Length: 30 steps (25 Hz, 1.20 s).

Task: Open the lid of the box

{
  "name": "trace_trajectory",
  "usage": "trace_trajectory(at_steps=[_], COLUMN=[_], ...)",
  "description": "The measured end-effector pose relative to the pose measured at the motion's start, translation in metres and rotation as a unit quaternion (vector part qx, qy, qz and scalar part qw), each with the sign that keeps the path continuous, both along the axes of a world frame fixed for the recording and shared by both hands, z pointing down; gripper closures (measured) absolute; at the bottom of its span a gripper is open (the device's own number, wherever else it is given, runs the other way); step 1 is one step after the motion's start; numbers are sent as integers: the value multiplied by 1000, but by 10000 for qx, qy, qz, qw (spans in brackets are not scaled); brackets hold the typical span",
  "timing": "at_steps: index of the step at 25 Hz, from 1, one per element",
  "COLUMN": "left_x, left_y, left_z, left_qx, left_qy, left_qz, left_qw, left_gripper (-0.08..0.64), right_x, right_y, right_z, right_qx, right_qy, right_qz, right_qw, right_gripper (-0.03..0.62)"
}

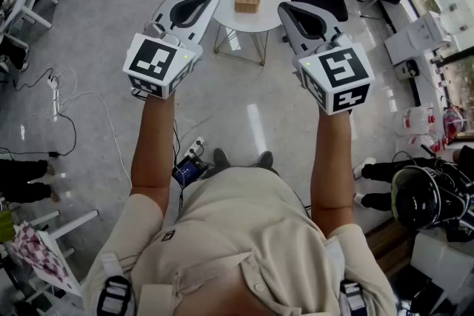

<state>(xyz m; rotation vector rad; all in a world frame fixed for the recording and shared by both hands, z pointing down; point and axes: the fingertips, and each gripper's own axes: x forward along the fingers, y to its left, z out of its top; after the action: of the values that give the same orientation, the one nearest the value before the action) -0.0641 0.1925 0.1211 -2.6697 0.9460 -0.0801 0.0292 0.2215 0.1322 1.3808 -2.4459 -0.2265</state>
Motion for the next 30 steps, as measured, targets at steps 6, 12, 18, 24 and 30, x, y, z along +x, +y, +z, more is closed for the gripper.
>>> trace_trajectory(at_steps=[6,12,18,24,30], left_x=[-5,-13,-27,-37,-32], left_y=[-3,-13,-24,-39,-61], left_z=[2,7,17,24,34], left_qx=[-25,-57,-104,-128,-216], left_qy=[15,-2,12,79,24], left_qz=[0,36,98,106,56], left_qw=[10000,10000,9999,9998,9997], left_gripper=[551,551,551,551,551], right_x=[-5,-14,-27,-37,-31], right_y=[-3,-11,-22,-36,-64], right_z=[1,5,13,22,30], right_qx=[-2,-71,-93,-125,-196], right_qy=[33,57,-27,-244,-253], right_qz=[27,73,153,149,89], right_qw=[10000,9999,9998,9995,9994], right_gripper=[604,604,601,600,600])
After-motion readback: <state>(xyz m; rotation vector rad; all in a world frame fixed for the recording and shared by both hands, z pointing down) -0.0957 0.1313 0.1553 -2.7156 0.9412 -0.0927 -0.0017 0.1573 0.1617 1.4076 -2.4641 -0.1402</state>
